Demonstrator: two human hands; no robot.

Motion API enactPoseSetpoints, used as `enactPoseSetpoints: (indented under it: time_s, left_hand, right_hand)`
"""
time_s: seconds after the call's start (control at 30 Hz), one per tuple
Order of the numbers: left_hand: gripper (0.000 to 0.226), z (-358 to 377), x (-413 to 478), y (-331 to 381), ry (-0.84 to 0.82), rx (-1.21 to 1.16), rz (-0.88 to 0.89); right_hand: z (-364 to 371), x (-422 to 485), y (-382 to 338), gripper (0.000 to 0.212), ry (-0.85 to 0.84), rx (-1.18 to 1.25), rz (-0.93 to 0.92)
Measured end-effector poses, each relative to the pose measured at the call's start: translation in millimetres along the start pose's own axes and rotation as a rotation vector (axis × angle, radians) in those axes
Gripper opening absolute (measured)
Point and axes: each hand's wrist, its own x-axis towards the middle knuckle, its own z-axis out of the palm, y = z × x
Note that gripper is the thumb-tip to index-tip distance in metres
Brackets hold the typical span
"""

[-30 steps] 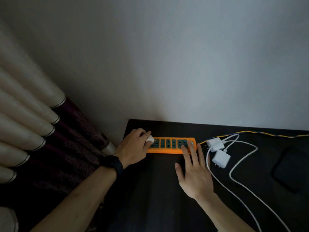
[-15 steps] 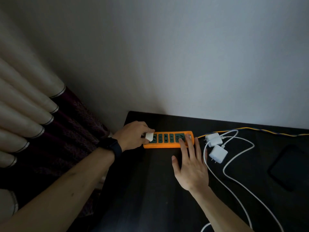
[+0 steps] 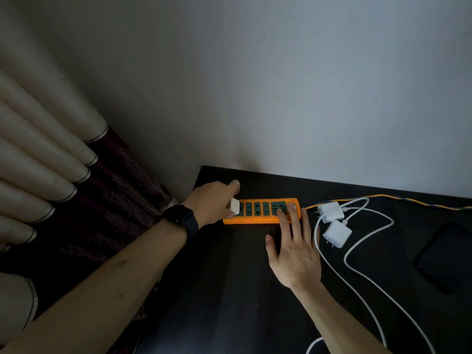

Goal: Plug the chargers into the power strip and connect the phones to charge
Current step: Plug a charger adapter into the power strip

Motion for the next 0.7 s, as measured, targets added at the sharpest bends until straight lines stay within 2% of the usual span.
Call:
enactPoseSetpoints:
  time_s: [0.07, 0.23, 0.3, 0.43, 0.57, 0.63, 0.7]
  left_hand:
    - [0.043, -2, -1, -5, 0.027, -0.063, -0.029]
    - [0.039, -7, 5, 13, 0.05, 0.234, 0.103]
    - [0.041, -5, 8, 25, 0.042, 0.266, 0.114]
    - [0.057, 1, 5, 13, 0.08, 0.064, -0.009]
    - [0.06, 15, -2, -1, 0.115, -0.097, -0.043]
    - [0.06, 18, -2, -2, 0.123, -0.119, -0.063]
    - [0.055, 14, 0, -1, 0.083, -0.029, -0.065]
  right_hand:
    - [0, 1, -1, 0.068, 0.005, -0.001, 0.002]
    - [0, 1, -2, 0.068, 0.016, -0.002, -0.003]
    - [0, 0, -1, 0.068, 0.011, -0.012, -0.002]
    - [-1, -1, 0, 0.067, 0.006, -0.012, -0.007]
    - [-1, 1, -1, 0.067, 0.01, -0.002, -0.01]
    - [-2, 1, -2, 0.067, 0.009, -0.014, -0.007]
    - [-3, 0, -2, 0.067, 0.012, -0.025, -0.005]
